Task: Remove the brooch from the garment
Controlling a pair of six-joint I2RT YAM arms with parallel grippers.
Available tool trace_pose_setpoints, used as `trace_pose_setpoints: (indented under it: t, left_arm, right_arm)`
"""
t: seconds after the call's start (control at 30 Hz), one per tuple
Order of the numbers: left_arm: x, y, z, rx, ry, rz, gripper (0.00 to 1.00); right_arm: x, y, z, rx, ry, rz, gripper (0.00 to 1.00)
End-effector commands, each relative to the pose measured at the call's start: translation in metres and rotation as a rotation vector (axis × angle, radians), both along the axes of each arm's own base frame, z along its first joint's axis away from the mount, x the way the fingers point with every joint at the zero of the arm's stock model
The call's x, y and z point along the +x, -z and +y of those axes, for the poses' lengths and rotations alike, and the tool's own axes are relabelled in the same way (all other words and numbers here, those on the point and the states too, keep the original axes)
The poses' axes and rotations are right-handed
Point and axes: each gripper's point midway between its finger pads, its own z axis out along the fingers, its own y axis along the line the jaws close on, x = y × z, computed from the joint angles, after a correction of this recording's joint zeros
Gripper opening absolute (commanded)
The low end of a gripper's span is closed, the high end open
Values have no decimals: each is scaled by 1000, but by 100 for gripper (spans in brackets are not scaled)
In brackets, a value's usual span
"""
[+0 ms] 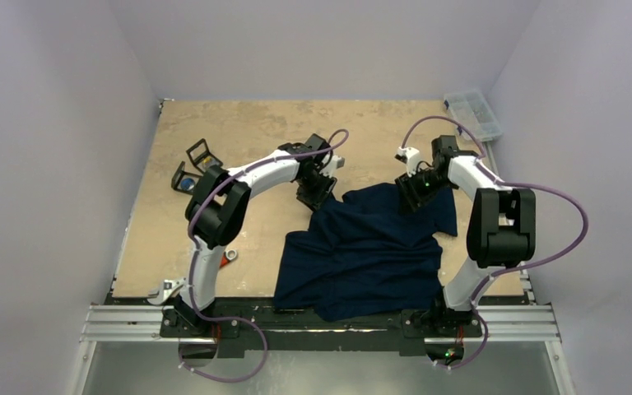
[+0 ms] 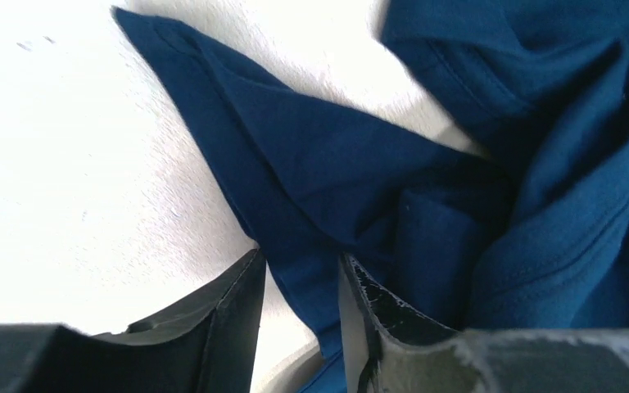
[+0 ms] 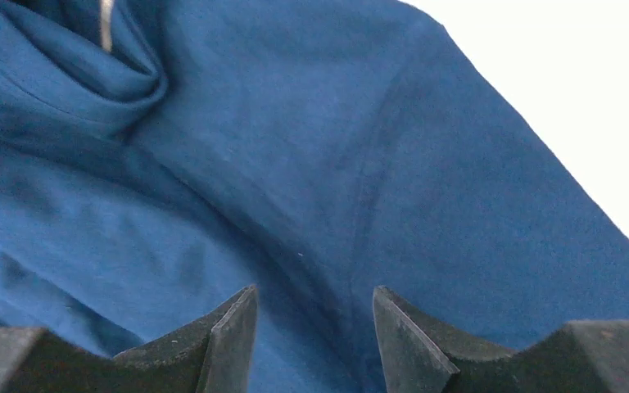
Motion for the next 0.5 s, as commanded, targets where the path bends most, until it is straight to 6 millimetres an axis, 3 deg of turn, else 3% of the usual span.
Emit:
trace_pose_setpoints:
  t: [0.0,0.17,0.3,0.4,0.47]
  left_arm:
    - [28,3,3,136,-65,-141,33]
    - [39,14,25,324,-73,-220,30]
    - [54,7,45,422,-79,-275,18]
    - [68,-2,71,450,-114,-272,0]
    - [78,-6,94,477,-139,-259,0]
  right_arm:
    - [3,21,-19,-69,3,-2,57]
    - [10,37,-34,-94,49,16,57]
    - [18,44,-43,-123,68,11,56]
    - [28,44,-46,-134,83,-5,56]
    - [35,46,-48,-139,96,-7,56]
